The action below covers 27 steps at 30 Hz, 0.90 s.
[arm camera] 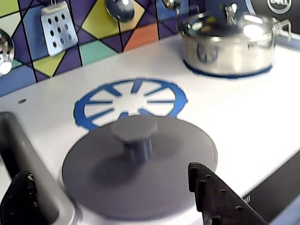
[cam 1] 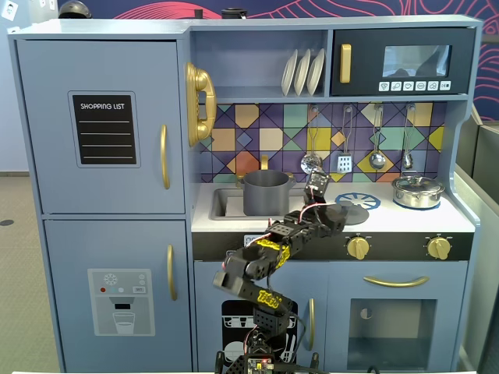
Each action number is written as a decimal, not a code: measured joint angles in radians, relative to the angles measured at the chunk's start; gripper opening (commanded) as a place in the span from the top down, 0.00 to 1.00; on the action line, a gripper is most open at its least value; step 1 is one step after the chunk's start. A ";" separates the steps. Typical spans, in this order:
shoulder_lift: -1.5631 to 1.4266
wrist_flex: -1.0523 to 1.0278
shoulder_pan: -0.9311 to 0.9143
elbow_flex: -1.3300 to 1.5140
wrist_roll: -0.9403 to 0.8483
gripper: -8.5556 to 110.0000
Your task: Pick up the lid from the counter and put it on the gray recipient
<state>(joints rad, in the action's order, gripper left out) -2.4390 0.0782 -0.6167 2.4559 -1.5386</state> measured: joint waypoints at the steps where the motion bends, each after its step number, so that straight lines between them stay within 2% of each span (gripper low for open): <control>1: 0.023 0.014 0.000 -0.012 -0.005 0.62; 18: 0.365 0.270 0.000 -0.132 -0.032 0.67; 27: 0.479 0.334 0.000 -0.176 -0.032 0.68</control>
<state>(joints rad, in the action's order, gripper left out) -1.9604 0.4126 -0.6167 2.2795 -1.5708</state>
